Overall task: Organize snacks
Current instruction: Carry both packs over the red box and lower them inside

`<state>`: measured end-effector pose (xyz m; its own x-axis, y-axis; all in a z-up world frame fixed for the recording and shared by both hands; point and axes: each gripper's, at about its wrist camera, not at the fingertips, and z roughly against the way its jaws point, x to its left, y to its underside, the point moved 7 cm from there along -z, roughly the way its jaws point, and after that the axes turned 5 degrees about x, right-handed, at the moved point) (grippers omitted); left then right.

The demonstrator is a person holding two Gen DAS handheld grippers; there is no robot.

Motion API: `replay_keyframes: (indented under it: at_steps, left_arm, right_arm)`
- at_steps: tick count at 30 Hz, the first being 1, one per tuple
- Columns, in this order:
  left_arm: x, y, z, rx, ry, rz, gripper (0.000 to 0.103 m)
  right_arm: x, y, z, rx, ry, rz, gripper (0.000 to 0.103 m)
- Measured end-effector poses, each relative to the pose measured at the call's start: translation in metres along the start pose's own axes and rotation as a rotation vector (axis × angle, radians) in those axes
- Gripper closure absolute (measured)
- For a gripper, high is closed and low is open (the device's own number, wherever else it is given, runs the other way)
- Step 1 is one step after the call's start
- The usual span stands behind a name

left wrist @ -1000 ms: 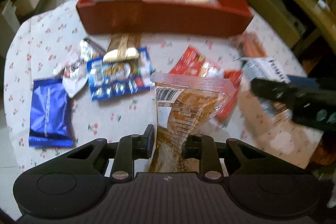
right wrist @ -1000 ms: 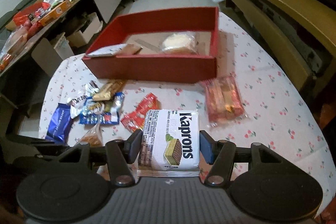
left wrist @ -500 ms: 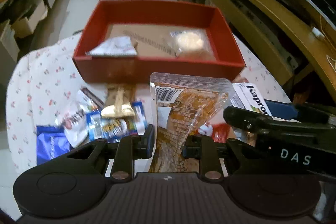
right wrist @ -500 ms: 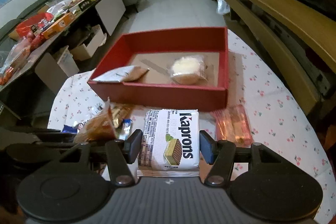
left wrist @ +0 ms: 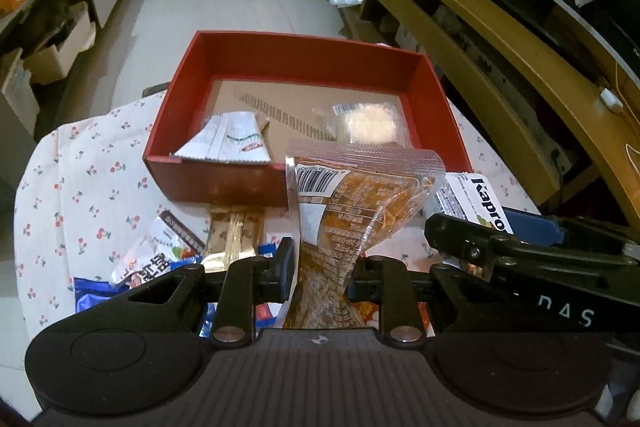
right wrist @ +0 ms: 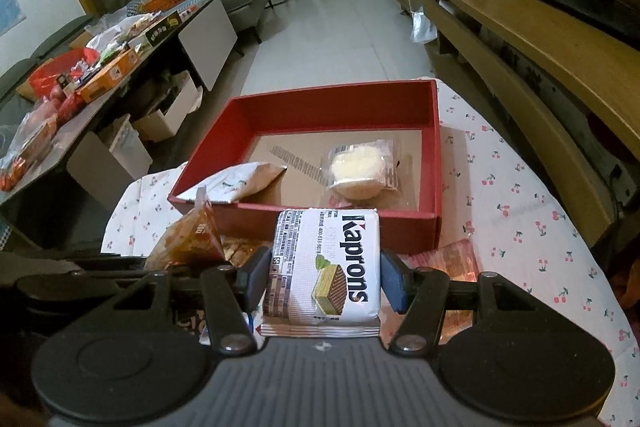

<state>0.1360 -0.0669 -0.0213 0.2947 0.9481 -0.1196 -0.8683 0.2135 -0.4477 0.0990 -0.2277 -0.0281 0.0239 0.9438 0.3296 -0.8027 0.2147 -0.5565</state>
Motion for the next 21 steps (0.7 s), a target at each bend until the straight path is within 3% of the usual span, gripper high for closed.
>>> replay_keyframes:
  at_steps: [21]
  left_arm:
    - [0.011,-0.047,-0.001,-0.066,-0.011,0.039,0.075]
  right_arm:
    - [0.0,-0.045,-0.015,-0.039,-0.03,-0.04,0.039]
